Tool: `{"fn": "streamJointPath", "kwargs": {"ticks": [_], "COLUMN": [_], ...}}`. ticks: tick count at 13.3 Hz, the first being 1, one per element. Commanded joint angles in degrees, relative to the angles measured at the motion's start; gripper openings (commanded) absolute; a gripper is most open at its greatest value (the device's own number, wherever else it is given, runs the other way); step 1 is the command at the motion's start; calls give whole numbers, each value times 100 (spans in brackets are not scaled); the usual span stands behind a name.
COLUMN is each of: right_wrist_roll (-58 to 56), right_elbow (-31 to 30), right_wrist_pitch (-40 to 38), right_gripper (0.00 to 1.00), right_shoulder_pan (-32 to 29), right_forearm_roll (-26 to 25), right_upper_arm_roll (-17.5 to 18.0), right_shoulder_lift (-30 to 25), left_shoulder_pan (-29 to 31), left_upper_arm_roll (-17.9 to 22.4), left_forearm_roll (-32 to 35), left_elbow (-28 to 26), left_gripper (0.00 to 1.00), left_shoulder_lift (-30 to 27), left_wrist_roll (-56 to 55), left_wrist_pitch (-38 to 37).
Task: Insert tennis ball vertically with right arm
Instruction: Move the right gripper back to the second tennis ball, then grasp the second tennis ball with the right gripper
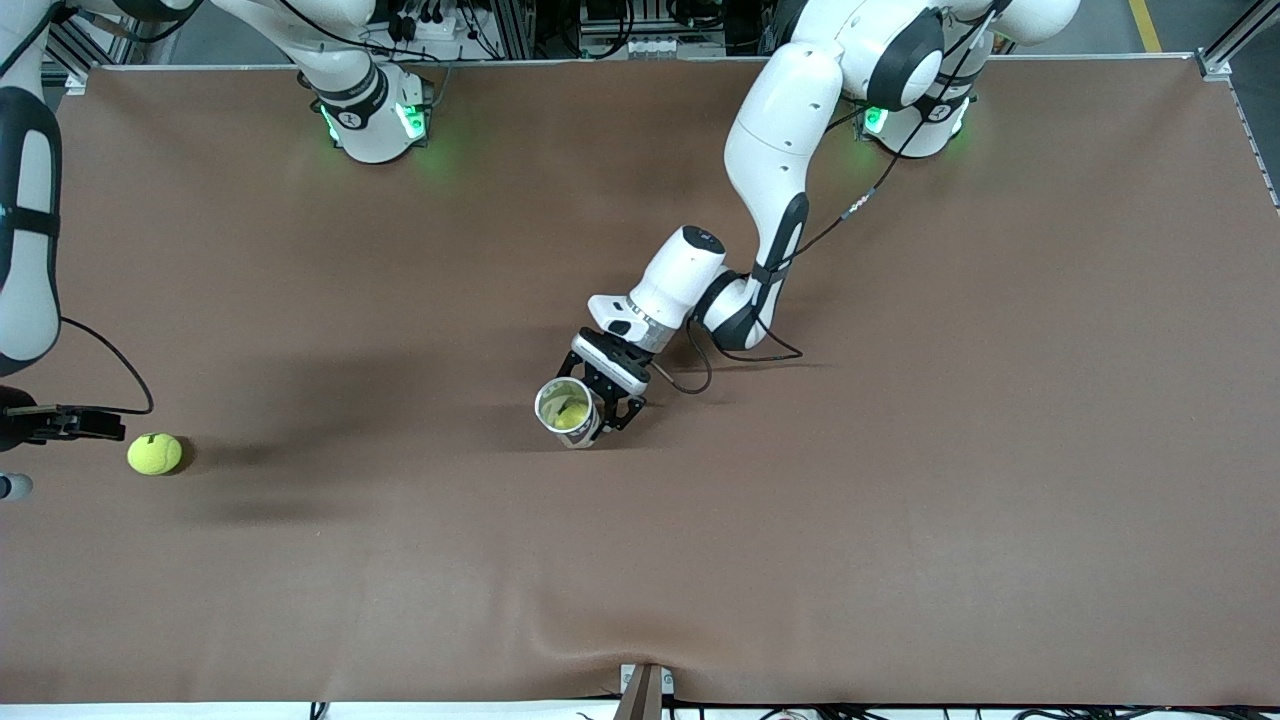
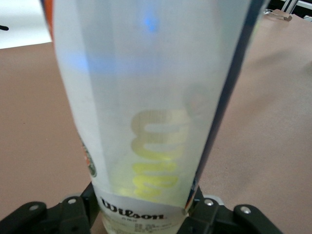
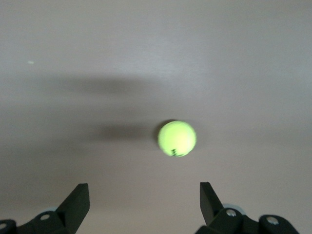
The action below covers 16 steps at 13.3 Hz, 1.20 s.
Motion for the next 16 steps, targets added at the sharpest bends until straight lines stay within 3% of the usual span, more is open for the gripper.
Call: {"fn": "streamJointPath", "kwargs": {"ticks": [1, 4, 9, 12, 16], "right_wrist_roll": [-465, -941, -968, -994, -1221], "right_elbow": [-572, -783, -1714, -1795, -1786], "right_wrist_pitch": [760, 1446, 2791, 2978, 3091], "right_gripper": [100, 100, 100, 100, 100], "right_shoulder_pan": [-320, -592, -803, -778, -795], "right_forearm_roll": [-133, -116, 69, 788, 833], "right_upper_arm_roll": [105, 114, 149, 193, 202], "right_shoulder_lift": [-61, 194, 343, 458, 563], "left_shoulder_pan": [-87, -87, -87, -87, -87], "left_upper_arm_roll": [92, 92, 92, 92, 92], "left_forearm_roll": [-149, -149, -149, -149, -140], "left_elbow": [167, 167, 167, 167, 167], "left_gripper": [71, 72, 72, 72, 72], "left_shoulder_lift": [151, 159, 159, 159, 151], "left_wrist_roll": [-22, -22, -22, -22, -22], "left_wrist_pitch": [57, 57, 57, 57, 57]}}
